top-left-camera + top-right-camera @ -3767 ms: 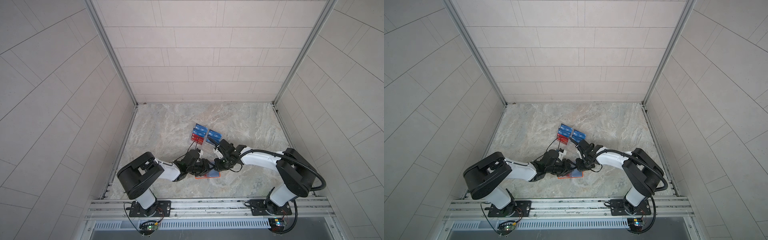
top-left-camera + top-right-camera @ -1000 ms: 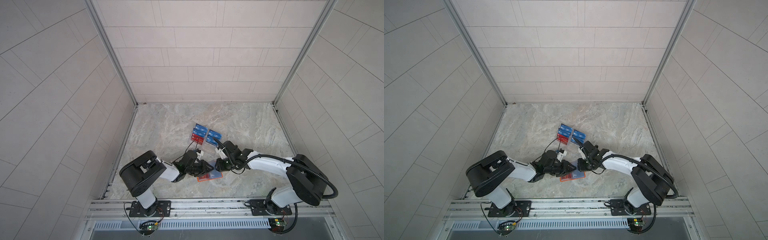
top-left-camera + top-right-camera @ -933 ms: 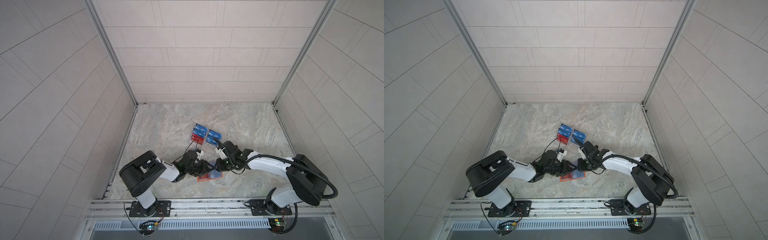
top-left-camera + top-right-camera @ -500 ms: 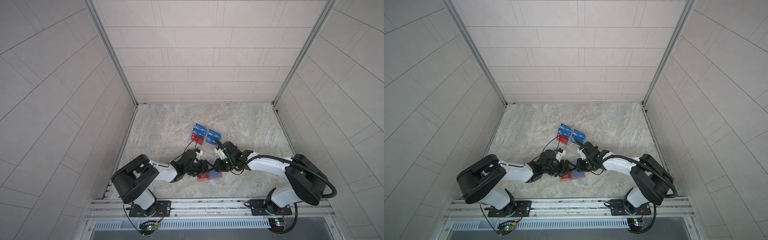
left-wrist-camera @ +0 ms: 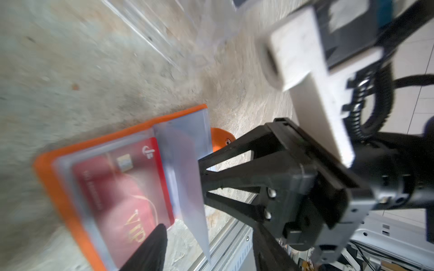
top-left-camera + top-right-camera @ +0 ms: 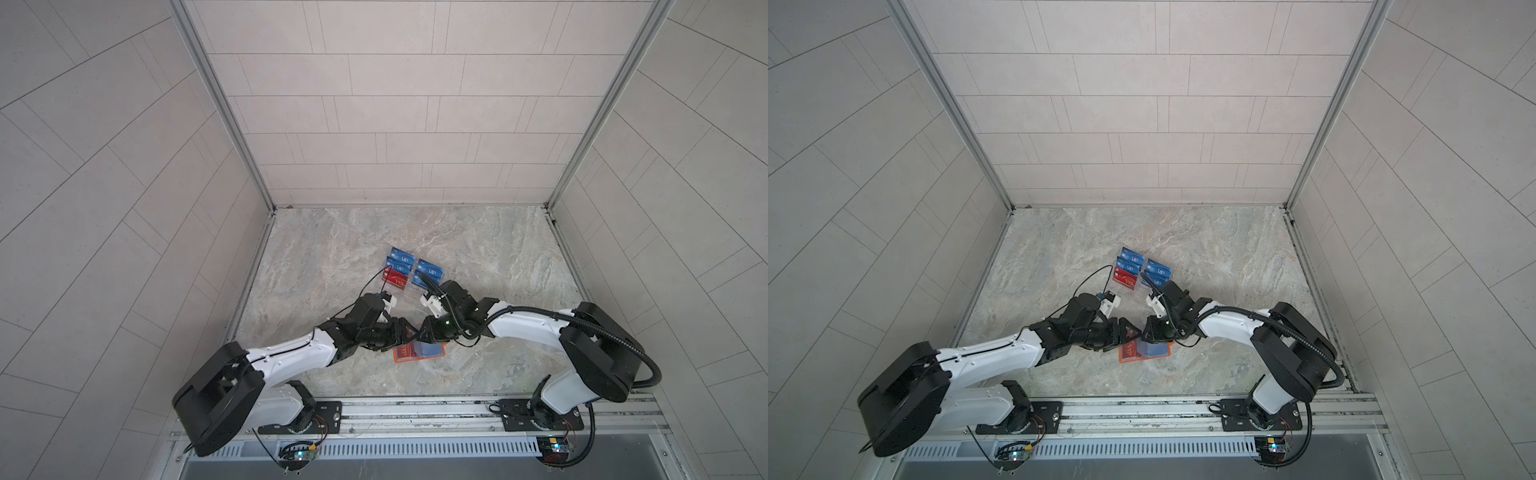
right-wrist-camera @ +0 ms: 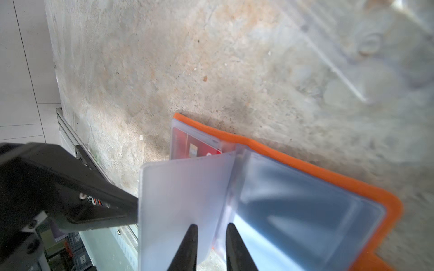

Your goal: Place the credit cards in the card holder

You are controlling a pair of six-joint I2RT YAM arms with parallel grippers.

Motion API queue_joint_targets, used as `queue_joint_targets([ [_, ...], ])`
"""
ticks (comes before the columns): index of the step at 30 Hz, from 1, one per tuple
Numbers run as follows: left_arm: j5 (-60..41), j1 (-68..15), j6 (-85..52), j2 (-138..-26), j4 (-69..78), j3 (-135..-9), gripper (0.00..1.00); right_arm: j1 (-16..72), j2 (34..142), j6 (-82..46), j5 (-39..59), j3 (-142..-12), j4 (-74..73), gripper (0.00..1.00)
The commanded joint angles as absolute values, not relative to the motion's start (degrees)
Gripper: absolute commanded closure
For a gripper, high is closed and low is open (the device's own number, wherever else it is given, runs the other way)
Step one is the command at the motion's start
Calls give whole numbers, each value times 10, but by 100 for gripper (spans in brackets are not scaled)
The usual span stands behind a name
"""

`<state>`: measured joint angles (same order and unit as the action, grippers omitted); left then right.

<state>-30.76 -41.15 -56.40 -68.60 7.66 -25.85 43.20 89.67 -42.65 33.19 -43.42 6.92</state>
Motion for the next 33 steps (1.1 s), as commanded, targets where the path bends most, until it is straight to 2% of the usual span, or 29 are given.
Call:
queue_joint_targets([
  [1,-311,-369,-531,-641,-1,-232,41,448,906,-423,331,-448,64,77],
  [7,-296,-364,-525,-633,-28,-226,48,452,940,-422,341,-462,57,85],
  [11,-294,-365,-504,-675,-46,-249,56,452,956,-427,327,-467,64,89],
  [16,-295,-377,-487,-724,-58,-281,61,452,959,-473,328,-449,6,91],
  [22,-286,-395,-490,-774,-39,-293,62,452,957,-487,311,-449,9,91],
  [33,-288,-383,-469,-823,-38,-308,62,452,936,-525,287,-428,-25,90],
])
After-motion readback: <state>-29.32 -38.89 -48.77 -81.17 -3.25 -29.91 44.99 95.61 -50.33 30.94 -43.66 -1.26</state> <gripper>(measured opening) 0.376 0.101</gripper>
